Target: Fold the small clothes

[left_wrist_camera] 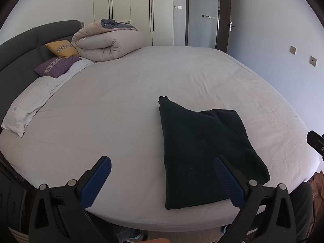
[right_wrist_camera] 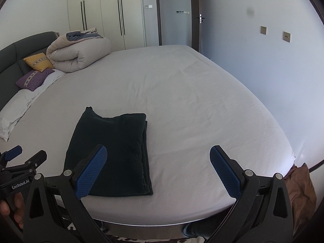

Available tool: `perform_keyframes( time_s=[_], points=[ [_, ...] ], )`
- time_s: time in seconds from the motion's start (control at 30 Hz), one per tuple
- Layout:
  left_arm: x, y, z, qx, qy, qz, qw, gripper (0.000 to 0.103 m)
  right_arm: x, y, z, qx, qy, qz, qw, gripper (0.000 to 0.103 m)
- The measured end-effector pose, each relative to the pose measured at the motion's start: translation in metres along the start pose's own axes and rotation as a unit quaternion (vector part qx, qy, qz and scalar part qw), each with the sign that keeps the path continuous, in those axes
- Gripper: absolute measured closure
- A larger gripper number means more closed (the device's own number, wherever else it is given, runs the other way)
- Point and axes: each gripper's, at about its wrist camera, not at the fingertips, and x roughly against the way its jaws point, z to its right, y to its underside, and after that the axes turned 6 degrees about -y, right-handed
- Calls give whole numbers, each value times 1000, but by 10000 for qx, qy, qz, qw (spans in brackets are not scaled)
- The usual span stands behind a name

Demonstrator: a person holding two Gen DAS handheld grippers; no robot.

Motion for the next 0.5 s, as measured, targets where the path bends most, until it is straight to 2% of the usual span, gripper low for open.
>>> perform_keyframes(
  time_s=[0.23, 0.5],
  points=[
    [-7, 4, 0, 12, 32, -161, 9999, 0, -13, 3, -10, 93, -31, -282, 9996, 0],
    [-12, 5, 2, -1, 26, -269, 9996, 0, -23, 7, -19, 143, -51, -416, 9990, 0]
  ],
)
